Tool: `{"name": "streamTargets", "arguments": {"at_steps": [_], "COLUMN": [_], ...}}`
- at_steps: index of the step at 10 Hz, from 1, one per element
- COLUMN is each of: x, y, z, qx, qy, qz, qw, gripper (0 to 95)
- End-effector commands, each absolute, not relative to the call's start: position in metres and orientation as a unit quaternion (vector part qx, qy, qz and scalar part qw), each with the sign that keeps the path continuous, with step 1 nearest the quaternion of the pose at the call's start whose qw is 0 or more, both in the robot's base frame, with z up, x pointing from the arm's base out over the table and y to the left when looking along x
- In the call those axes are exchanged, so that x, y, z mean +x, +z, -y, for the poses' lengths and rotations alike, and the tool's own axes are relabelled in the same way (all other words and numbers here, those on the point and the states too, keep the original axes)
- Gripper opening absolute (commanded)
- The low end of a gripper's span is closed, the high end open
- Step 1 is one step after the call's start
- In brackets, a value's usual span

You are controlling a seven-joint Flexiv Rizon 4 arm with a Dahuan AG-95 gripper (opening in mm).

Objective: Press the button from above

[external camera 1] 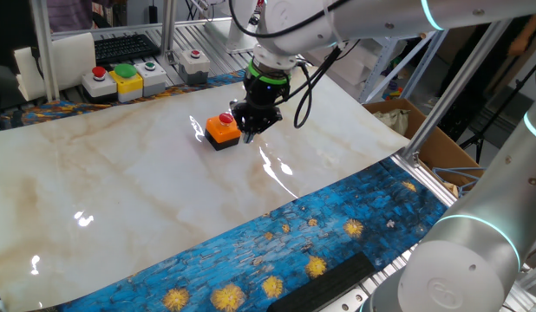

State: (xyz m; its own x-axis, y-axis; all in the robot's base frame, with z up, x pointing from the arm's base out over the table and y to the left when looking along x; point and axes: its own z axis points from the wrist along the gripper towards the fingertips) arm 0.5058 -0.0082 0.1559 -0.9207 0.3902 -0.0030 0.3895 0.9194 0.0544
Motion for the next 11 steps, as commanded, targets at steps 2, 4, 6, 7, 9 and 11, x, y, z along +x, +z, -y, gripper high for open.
{"name": "streamTargets", "arguments": {"at_steps": [2, 4, 6, 7, 9, 11], "x": [0.508, 0.515, 0.527, 0.531, 0.538, 0.545], "y": [0.153, 0.153, 0.157, 0.159, 0.161, 0.164], "z": [0.018, 0.023, 0.024, 0.024, 0.025, 0.027], "qx": [0.183, 0.184, 0.189, 0.186, 0.184, 0.179], "qy": [0.026, 0.026, 0.028, 0.027, 0.027, 0.027], "qz": [-0.983, -0.983, -0.982, -0.982, -0.982, -0.983], "qw": [0.009, 0.009, 0.007, 0.008, 0.007, 0.007], "gripper": [0.0, 0.0, 0.0, 0.0, 0.0, 0.0]}}
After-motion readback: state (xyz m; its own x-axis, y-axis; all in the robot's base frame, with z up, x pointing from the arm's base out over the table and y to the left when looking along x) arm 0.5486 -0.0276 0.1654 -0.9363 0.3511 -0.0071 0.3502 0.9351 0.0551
